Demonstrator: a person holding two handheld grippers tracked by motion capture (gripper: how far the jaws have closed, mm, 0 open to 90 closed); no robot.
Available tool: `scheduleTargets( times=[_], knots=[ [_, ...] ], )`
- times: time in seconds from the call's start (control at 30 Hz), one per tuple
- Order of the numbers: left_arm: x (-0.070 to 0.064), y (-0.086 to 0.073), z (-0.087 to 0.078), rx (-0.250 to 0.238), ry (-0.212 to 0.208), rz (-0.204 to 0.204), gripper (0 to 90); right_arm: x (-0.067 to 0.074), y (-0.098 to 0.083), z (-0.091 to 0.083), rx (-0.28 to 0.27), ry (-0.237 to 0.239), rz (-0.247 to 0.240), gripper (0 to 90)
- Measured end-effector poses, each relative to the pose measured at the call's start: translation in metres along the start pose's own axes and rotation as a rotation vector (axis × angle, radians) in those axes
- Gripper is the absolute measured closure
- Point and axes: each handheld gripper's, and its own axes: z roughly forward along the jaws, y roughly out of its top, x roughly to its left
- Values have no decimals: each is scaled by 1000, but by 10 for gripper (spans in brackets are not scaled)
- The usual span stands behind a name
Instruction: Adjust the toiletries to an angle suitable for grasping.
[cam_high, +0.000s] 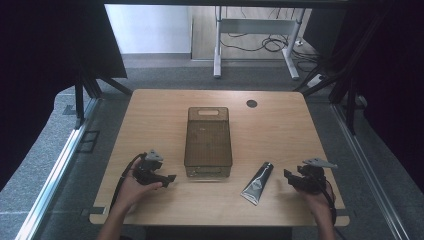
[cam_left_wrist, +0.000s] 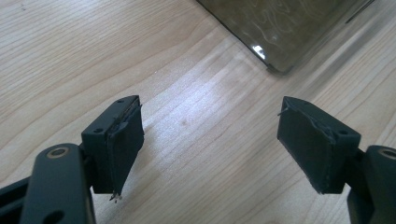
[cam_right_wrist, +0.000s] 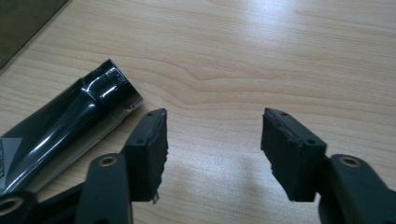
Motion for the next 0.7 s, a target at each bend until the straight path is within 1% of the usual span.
scheduleTargets(
  times=[0.03, 0.07, 0.1, 0.17, 0.2, 0.23, 0.27, 0.3, 0.33, 0.37, 0.4, 0.43, 0.47, 0.53, 0.6, 0.63, 0.7],
  knots=[
    [1, 0, 0, -1, -1, -2, 230, 0, 1, -1, 2, 3, 2, 460],
    [2, 0, -1, -2, -1, 4, 229, 2, 3, -2, 2, 13, 10, 522],
    [3, 0, -1, -3, -1, -4, 229, 2, 3, -2, 2, 13, 10, 522],
    [5, 0, -1, -4, 1, -16, 230, 4, 7, -3, 13, 42, 1, 587],
    [7, 1, -1, -3, 2, -16, 231, 7, 9, -4, 20, 55, -13, 633],
    [7, 2, -1, -3, 1, -17, 231, 10, 13, -4, 34, 76, -32, 661],
    [7, 2, 0, -2, -1, -14, 231, 12, 16, -4, 47, 92, -40, 686],
    [7, 3, 0, -2, -4, -7, 230, 19, 24, -5, 80, 107, -77, 734],
    [6, 3, 1, 1, -7, -9, 230, 23, 29, -5, 91, 99, -81, 743],
    [6, 3, 2, 3, -11, -1, 230, 23, 29, -5, 91, 99, -81, 743],
    [5, 4, 2, 3, -13, -3, 231, 26, 34, -4, 109, 100, -80, 750],
    [6, 4, 2, 2, -15, 10, 230, 35, 44, 0, 154, 141, -104, 769],
    [5, 5, 1, 1, -17, 11, 230, 35, 44, 0, 154, 141, -104, 769],
    [5, 5, 0, -3, -20, 6, 231, 43, 52, 3, 196, 173, -124, 776],
    [5, 5, -1, -4, -24, 4, 231, 51, 58, 4, 226, 200, -159, 783],
    [6, 5, -1, -3, -24, 4, 231, 56, 61, 5, 246, 222, -175, 795],
    [6, 5, -1, -1, -23, 2, 230, 64, 65, 8, 278, 240, -214, 822]
  ],
)
